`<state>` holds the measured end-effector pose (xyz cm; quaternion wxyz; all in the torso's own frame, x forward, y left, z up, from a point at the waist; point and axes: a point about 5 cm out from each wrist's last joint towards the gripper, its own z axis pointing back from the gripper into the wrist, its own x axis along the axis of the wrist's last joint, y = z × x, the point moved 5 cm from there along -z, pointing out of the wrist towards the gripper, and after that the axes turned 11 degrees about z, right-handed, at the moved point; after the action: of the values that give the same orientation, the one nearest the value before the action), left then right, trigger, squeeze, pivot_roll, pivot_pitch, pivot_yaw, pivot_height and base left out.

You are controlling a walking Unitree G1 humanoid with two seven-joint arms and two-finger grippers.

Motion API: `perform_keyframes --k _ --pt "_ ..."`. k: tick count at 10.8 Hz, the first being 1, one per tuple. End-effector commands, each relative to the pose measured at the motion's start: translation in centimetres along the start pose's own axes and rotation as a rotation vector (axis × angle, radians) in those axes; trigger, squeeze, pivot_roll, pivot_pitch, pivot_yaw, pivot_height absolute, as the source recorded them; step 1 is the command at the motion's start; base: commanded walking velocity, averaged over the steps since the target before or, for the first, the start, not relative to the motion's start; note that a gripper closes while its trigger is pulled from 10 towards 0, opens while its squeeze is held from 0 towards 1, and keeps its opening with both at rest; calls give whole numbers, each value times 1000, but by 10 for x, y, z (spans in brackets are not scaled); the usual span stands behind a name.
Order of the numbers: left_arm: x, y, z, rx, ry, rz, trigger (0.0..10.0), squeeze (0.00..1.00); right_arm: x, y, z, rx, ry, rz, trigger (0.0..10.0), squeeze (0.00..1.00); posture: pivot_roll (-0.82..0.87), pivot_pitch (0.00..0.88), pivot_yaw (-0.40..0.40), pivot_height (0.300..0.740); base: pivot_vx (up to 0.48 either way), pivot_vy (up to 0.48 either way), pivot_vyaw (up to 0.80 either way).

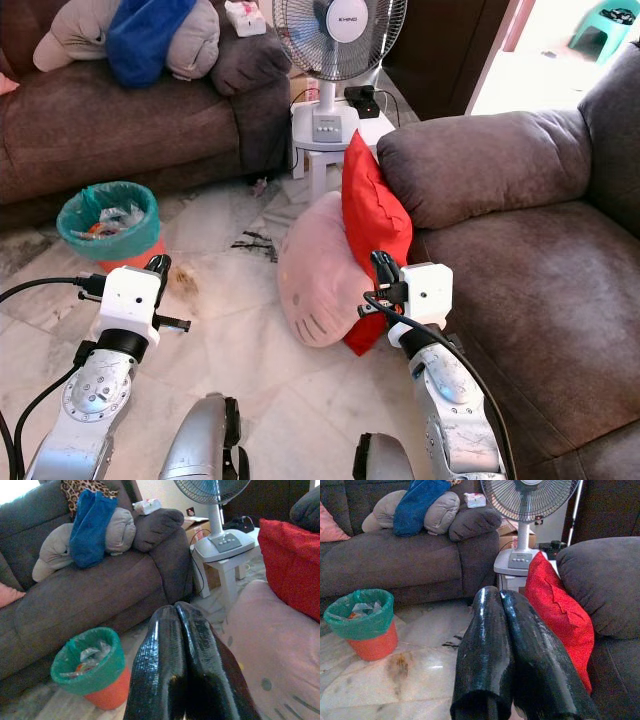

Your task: Move the pillow to the sofa from floor

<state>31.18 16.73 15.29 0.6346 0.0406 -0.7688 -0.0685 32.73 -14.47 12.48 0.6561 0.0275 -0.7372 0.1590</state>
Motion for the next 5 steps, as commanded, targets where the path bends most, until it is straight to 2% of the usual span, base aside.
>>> perform_keyframes --k 1,5 --pt "0 2 1 7 3 -1 10000 0 0 0 0 3 3 -1 10000 0 42 133 -34 611 0 0 0" --pt "0 2 1 7 4 1 10000 0 -1 1 1 4 10 -4 10000 0 44 134 -34 611 0 0 0"
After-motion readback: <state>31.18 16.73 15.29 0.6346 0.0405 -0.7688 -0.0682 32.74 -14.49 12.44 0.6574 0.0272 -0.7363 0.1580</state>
